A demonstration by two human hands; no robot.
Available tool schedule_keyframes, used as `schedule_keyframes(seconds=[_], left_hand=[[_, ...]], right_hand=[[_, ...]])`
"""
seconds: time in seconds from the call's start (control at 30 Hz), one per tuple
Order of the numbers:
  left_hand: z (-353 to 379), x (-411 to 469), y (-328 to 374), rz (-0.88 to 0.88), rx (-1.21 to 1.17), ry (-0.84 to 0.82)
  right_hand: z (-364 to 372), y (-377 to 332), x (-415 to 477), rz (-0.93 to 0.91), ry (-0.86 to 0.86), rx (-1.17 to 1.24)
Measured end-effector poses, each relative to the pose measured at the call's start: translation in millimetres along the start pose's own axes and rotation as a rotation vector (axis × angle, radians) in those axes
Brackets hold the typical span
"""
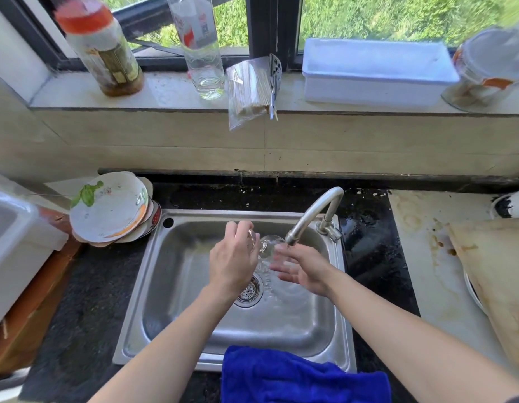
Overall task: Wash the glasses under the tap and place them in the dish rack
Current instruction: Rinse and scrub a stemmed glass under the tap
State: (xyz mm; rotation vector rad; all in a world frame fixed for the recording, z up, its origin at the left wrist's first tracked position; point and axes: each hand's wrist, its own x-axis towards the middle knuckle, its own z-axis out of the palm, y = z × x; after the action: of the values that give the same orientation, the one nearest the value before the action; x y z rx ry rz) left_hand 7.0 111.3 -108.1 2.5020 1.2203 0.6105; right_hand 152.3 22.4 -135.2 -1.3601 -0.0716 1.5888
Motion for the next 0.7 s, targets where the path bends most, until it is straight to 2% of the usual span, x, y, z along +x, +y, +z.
schedule_keyframes(seconds=[0.07, 0.13, 0.3, 0.37, 0.47, 0.57, 0.7], left_hand=[[3, -1, -7, -0.072, -0.132, -0.012], [16, -3, -17, -0.288, -0.318, -0.103], [60, -1, -16, -1.093, -0.924, -0.474], [79, 1, -16, -1.25, -1.039, -0.571], [103, 6, -14, -1.316, -1.148, -0.611], [114, 16, -6, -1.319, -1.178, -0.553], [118, 31, -1, -1.241, -1.252, -0.483]], right_hand=[[2, -2, -1, -0.036, 0.037, 0.075], [1, -4, -1, -0.125, 0.126, -0.027], [-10, -6, -2, -0.477, 0.346, -0.758], [-14, -7, -6, -0.612, 0.342, -0.984], [-22, -3, -12, -0.768, 0.272, -1.193], [-35, 3, -18, -0.897, 0.227, -1.293], [-47, 2, -29, -1.094, 0.319, -1.402]])
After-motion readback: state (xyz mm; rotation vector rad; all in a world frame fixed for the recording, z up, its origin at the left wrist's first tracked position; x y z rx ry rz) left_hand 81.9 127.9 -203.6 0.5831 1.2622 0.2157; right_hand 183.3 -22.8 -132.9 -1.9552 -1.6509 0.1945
